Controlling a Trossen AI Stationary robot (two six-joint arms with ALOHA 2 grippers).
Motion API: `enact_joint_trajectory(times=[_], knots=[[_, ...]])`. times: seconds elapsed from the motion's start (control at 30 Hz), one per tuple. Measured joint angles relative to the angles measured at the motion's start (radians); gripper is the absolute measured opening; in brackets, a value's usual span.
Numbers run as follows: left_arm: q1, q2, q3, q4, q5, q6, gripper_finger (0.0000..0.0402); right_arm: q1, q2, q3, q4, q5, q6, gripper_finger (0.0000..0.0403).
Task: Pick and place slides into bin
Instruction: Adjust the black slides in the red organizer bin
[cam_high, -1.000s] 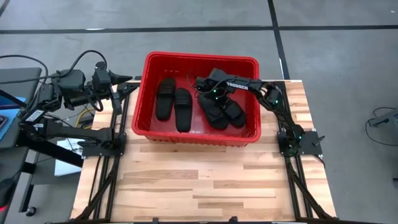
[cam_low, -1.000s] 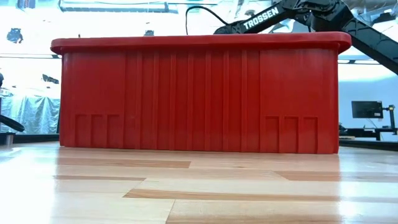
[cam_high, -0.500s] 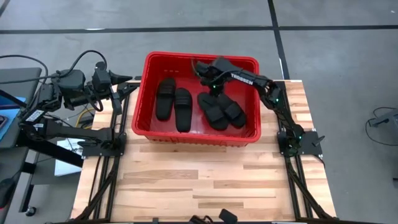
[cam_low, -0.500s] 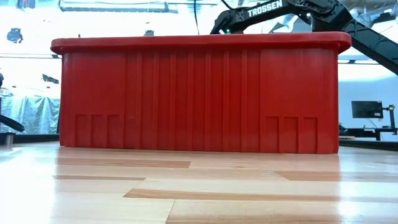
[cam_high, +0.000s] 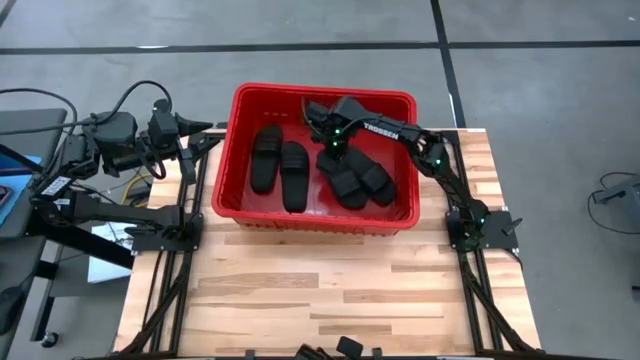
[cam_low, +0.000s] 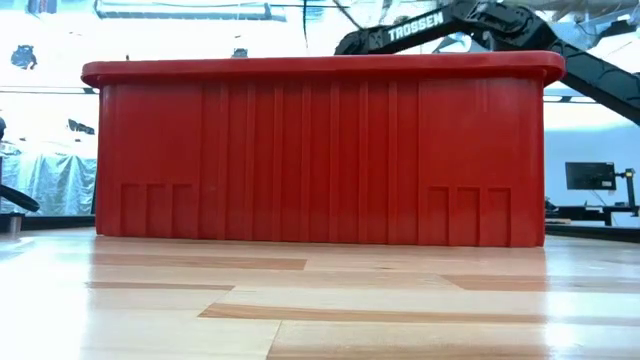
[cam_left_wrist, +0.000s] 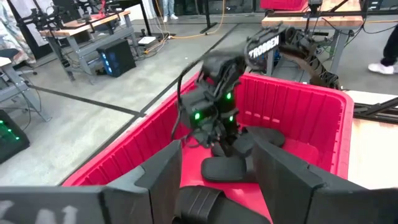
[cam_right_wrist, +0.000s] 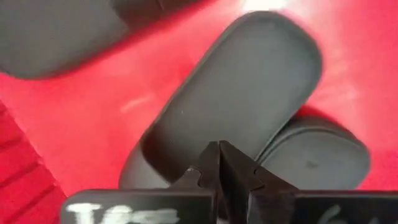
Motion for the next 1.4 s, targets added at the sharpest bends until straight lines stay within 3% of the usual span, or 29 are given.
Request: enact_joint_trajectory(times=[0.33, 0.73, 0.87, 0.97, 1.23, 1.4], knots=[[0.000, 0.000, 0.000, 0.000, 0.000, -0.007, 0.0187, 0.036, 0.105, 0.014, -0.036, 0.023, -0.047, 0.0000], [0.000, 0.000, 0.000, 0.000, 0.000, -0.006, 0.0187, -0.017, 0.106, 0.014, -0.140, 0.277, 0.049, 0.0000], [0.000, 0.000, 0.000, -0.002, 0.000, -0.005, 0.0187, -0.035, 0.106, 0.014, -0.162, 0.312, 0.082, 0.0000], [0.000, 0.000, 0.000, -0.003, 0.000, -0.005, 0.0187, -0.041, 0.103, 0.014, -0.149, 0.270, 0.067, 0.0000], [0.000, 0.000, 0.000, -0.003, 0.000, -0.006, 0.0187, 0.000, 0.094, 0.071, -0.007, 0.007, 0.024, 0.0000], [0.000, 0.000, 0.000, -0.004, 0.000, -0.006, 0.0187, 0.023, 0.101, 0.070, 0.031, 0.006, 0.022, 0.0000]])
